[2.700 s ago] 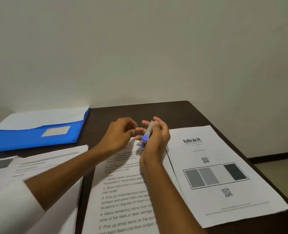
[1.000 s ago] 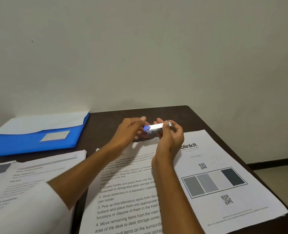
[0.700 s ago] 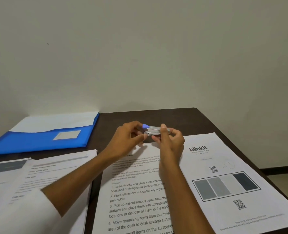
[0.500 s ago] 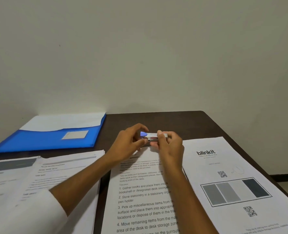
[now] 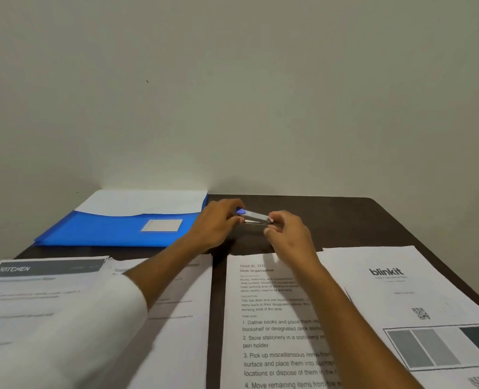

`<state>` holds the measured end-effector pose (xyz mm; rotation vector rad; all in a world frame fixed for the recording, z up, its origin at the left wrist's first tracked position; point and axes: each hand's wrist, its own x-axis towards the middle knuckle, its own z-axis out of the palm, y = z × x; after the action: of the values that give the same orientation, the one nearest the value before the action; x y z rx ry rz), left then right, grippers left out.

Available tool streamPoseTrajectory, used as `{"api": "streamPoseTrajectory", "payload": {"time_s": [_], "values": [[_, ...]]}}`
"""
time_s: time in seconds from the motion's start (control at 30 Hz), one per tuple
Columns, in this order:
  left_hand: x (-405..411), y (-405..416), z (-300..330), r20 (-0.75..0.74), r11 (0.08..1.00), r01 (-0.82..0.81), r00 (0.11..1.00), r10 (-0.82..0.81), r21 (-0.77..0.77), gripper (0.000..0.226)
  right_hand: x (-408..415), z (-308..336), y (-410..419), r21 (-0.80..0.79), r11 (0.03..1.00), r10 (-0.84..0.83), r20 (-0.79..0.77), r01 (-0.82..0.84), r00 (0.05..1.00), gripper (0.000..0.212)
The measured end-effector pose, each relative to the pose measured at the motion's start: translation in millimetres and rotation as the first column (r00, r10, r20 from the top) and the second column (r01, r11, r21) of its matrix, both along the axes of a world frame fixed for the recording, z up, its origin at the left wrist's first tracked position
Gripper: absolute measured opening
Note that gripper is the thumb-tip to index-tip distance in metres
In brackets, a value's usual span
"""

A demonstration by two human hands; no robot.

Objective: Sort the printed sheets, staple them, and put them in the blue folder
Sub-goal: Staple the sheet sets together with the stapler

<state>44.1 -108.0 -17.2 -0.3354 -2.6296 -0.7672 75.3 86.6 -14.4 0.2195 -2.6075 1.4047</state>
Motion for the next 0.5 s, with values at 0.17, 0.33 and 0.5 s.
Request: {"api": "streamPoseTrajectory", "payload": {"time_s": [0.17,0.33,0.5], "values": [[-36.0,-18.8,-12.0,0.067,0.996,-0.073,0.995,0.070,0.045,0.006,-36.6,10.4,-30.1,0.076,0.995,0.048,0.128,-0.058,0.991,0.028],[-44.8,-19.5,-20.3,0.089,0.994,-0.082,0.993,0.075,0.071,0.004,-48.8,-0.5,-37.7,0.147,0.988,0.022,0.163,-0.046,0.986,0.021],[-50.3,-21.1,-27.3,0.157,0.993,-0.114,0.981,0.113,-0.003,0.011,-32.4,5.6,-35.5,0.212,0.968,0.091,0.189,-0.131,0.978,0.045]]}}
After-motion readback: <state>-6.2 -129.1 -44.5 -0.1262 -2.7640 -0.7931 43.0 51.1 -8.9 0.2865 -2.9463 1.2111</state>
